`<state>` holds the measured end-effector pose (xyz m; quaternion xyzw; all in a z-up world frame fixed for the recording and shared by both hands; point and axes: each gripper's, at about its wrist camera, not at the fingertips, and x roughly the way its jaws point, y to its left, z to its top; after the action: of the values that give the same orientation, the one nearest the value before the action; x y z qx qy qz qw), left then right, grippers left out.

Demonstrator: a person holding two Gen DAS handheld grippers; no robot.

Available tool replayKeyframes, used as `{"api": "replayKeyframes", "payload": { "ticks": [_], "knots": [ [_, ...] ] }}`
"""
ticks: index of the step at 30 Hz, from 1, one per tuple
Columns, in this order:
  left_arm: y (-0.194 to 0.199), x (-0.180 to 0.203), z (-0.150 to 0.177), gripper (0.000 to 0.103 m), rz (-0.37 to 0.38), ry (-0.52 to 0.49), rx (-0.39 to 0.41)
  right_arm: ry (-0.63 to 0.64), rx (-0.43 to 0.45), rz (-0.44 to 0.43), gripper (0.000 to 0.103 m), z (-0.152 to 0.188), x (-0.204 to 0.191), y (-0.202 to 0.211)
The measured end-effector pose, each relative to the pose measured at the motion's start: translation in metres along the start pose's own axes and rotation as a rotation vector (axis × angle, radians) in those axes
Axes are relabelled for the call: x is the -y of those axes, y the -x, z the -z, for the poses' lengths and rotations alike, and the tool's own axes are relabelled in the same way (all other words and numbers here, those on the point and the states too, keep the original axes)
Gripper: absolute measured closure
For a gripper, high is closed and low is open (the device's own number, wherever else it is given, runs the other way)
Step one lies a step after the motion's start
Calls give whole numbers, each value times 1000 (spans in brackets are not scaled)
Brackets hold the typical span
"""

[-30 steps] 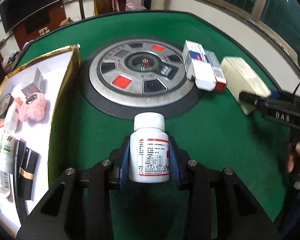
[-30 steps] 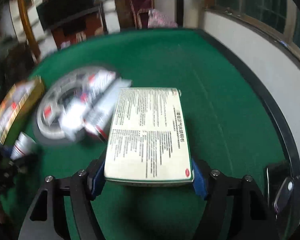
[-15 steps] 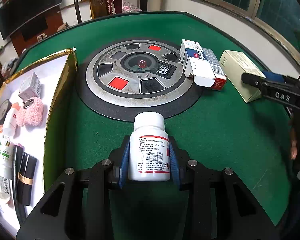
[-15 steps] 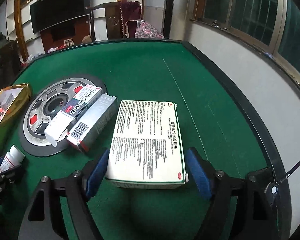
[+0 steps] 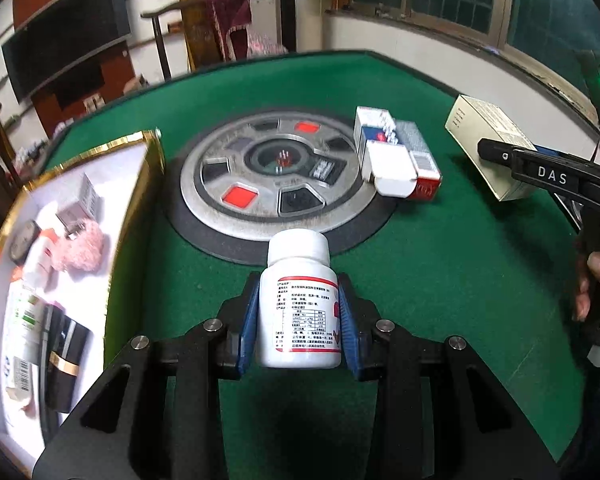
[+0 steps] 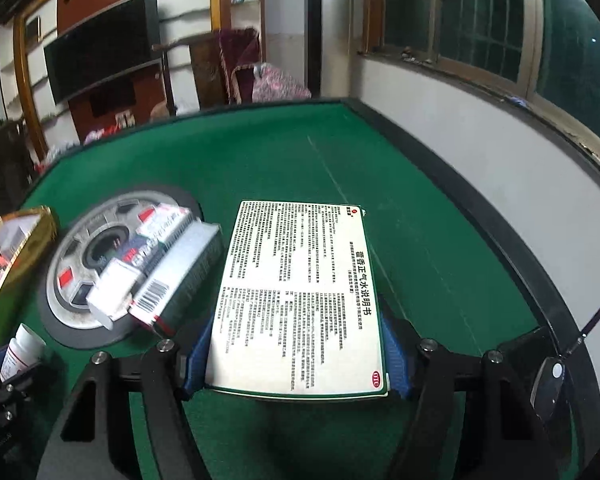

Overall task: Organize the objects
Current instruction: 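Carry the red-label bottle and the cream box toward the tray with both tools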

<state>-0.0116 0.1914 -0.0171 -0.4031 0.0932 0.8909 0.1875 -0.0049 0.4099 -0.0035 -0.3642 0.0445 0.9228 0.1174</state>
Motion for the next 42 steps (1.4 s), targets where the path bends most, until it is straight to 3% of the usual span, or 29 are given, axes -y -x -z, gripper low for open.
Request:
{"api": "replayKeyframes", "payload": {
  "ticks": [7,20,42],
  "knots": [
    [25,6,-3,68,-68,-35,123,19,75,-26,33,-3,-17,17],
    [49,4,-5,68,-137,-64,224,67,152,-122,33,11,-59,48],
    [75,-22,2,68,-205,-44,294,137,147,-238,33,21,-126,62]
  ]
}}
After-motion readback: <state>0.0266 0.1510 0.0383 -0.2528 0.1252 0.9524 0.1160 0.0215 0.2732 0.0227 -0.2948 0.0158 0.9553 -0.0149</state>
